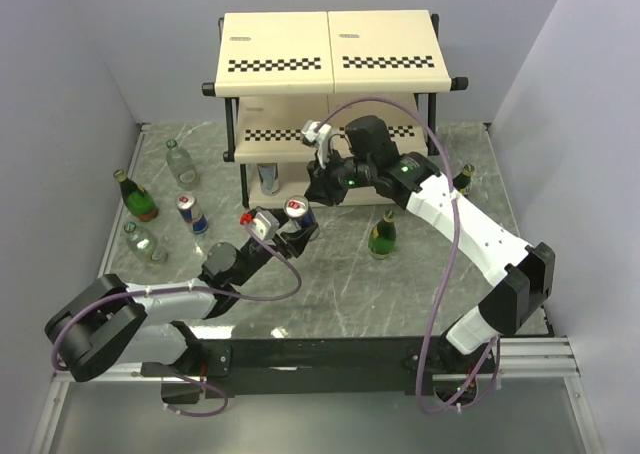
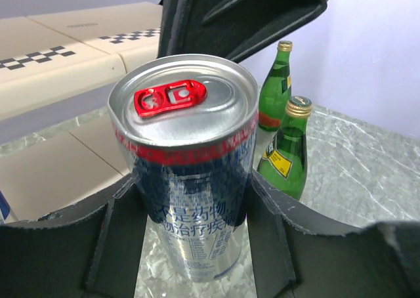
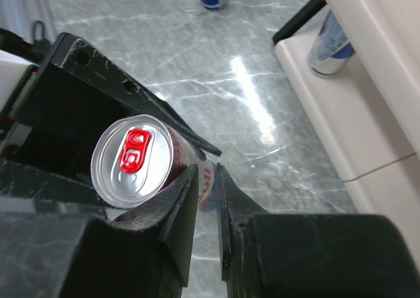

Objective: Place and organize the beverage onto the shelf
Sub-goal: Adjust the drink, then place the drink on the shelf.

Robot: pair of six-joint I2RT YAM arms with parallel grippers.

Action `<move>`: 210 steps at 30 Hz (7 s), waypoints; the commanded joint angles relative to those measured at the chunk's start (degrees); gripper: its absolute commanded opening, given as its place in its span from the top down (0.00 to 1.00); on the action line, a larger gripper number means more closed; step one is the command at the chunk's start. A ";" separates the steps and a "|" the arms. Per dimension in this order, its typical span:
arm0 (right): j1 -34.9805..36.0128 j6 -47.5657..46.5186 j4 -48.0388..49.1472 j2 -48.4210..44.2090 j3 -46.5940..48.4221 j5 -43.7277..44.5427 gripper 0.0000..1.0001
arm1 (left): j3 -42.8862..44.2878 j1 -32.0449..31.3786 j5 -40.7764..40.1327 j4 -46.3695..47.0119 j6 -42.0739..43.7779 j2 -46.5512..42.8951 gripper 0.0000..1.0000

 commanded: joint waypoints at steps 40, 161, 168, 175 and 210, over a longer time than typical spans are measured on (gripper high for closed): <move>-8.87 -1.10 -2.04 -4.83 3.28 4.62 0.67 | 4.14 1.09 -4.35 17.39 1.57 9.30 1.00; -36.66 -4.18 7.55 -32.44 -24.15 -27.74 0.59 | 34.03 12.95 -20.78 5.79 0.78 42.79 0.58; -36.92 -4.09 7.55 -32.52 -24.15 -28.00 0.59 | 33.68 12.95 -21.05 5.53 0.60 42.89 0.54; -37.18 -4.00 7.55 -32.61 -24.24 -28.35 0.59 | 33.76 12.95 -21.31 4.91 0.69 42.71 0.46; -37.98 -3.91 7.90 -32.79 -24.50 -29.05 0.58 | 30.25 12.16 -21.75 6.05 0.52 39.98 0.19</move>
